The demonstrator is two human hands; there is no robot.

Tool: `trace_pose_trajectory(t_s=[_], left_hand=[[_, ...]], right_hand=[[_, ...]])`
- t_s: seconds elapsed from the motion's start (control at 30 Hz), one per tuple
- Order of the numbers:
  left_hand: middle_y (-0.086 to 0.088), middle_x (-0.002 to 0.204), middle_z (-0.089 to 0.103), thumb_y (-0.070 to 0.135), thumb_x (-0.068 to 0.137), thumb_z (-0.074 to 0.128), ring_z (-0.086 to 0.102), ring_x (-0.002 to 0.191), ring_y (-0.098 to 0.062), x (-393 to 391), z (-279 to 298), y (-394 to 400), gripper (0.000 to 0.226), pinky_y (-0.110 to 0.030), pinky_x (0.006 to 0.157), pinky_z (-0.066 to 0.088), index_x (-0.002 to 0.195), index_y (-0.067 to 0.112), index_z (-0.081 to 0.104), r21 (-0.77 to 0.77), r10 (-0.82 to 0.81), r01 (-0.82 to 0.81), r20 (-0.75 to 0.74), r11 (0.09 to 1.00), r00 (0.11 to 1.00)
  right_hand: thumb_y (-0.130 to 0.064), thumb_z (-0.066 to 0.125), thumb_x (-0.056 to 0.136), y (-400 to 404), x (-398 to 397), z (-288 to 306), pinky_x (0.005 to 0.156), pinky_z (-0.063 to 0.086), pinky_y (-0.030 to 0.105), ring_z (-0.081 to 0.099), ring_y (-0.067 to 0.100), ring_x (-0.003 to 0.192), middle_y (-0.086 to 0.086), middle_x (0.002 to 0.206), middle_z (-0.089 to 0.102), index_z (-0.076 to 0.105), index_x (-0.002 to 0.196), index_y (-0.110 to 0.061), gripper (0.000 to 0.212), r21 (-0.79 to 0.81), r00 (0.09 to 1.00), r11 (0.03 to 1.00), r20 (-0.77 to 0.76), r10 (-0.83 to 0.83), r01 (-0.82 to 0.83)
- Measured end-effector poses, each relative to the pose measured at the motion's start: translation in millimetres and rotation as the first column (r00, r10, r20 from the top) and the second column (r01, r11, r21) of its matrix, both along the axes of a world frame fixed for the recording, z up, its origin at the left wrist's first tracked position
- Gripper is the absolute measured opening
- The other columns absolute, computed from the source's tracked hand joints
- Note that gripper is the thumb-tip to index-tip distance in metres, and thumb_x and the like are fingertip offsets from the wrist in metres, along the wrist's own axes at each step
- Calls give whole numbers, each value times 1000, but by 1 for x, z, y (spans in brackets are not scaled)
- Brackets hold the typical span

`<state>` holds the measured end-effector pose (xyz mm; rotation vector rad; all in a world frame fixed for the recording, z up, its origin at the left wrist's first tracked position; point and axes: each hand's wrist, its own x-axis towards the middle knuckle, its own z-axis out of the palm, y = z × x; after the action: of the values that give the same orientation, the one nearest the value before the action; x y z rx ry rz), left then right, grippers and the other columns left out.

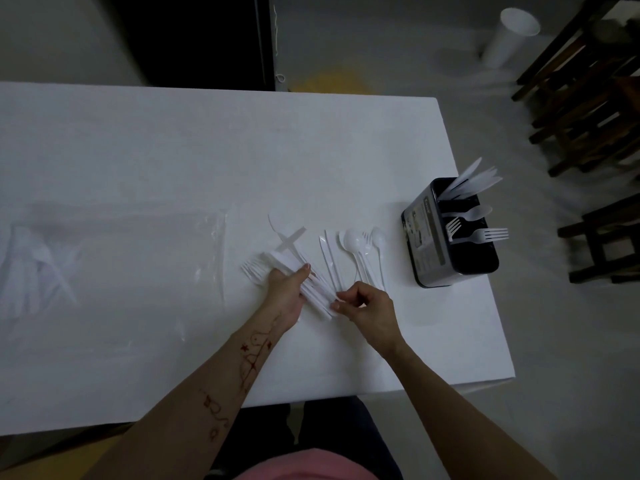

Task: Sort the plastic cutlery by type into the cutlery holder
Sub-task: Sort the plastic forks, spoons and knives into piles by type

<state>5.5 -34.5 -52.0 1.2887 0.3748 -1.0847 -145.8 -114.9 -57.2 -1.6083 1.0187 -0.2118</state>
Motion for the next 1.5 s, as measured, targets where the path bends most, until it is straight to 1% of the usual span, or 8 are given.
trace_pose_trajectory(t_s=[0.2, 0.33, 0.57, 0.77, 0.87, 1.03, 1.13, 1.5], left_hand=[[-21, 101, 62, 8, 89, 63, 64, 84, -26, 2, -2, -6, 27, -41, 77, 56, 111, -2, 51, 92, -35, 30, 53, 995, 998], [-14, 107, 67, 14, 87, 67, 67, 97, -28, 3, -3, 0, 31, -52, 91, 51, 111, 3, 52, 170, -122, 99, 127, 980, 984], [-3, 93, 68, 14, 92, 60, 64, 83, -16, 2, 3, 15, 18, -33, 75, 50, 107, 7, 57, 120, -267, 250, 151, 961, 952], [-7, 92, 66, 15, 92, 59, 63, 83, -15, 4, 2, 18, 28, -27, 67, 52, 117, 2, 58, 97, -228, 222, 62, 970, 972], [-8, 102, 67, 14, 92, 60, 65, 87, -16, 5, 2, 16, 34, -26, 61, 55, 123, -1, 56, 75, -164, 161, 47, 984, 985], [-11, 110, 69, 26, 86, 68, 67, 102, -25, 3, 5, 10, 43, -43, 91, 52, 121, 3, 57, -21, -69, 70, 28, 997, 997], [-12, 105, 70, 21, 87, 67, 69, 95, -24, 2, 5, 9, 33, -35, 75, 57, 115, 5, 59, -67, -55, 58, 47, 996, 997], [7, 80, 75, 14, 95, 54, 70, 80, -11, 5, 4, 18, 11, -30, 71, 54, 99, 10, 64, -44, -40, 41, 26, 998, 999]], right_hand=[[-34, 74, 84, -8, 5, 10, 65, 54, 25, 67, 16, 73, 2, 79, 73, 71, 81, -10, 24, 113, 995, 988, 0, -101, 100], [-39, 66, 90, -14, 18, -3, 72, 54, 29, 63, 13, 75, -6, 85, 67, 67, 91, -17, 22, -290, 956, 957, -285, -72, -14], [-27, 63, 91, -14, 43, 0, 65, 43, 27, 57, 15, 74, -1, 89, 64, 65, 94, -16, 12, -303, 840, 947, -538, -74, -111], [-26, 59, 92, -11, 25, 1, 66, 49, 31, 61, 19, 76, -2, 84, 63, 56, 95, -17, 10, -279, 909, 960, -390, -145, 34], [-25, 59, 94, -7, 13, -1, 65, 53, 30, 61, 14, 76, -4, 82, 63, 54, 93, -19, 8, -374, 973, 923, -233, 6, -96], [-23, 60, 95, 1, 7, 2, 63, 52, 29, 57, 7, 76, -8, 84, 64, 56, 91, -18, 8, -499, 939, 795, -173, 299, -345], [-27, 60, 95, 3, 7, 3, 63, 51, 29, 55, 6, 75, -8, 84, 65, 58, 90, -18, 10, -506, 914, 762, -199, 354, -405], [-35, 67, 88, -10, 31, -1, 68, 47, 30, 60, 20, 83, -3, 93, 60, 59, 94, -18, 20, -368, 828, 901, -560, -15, -232]])
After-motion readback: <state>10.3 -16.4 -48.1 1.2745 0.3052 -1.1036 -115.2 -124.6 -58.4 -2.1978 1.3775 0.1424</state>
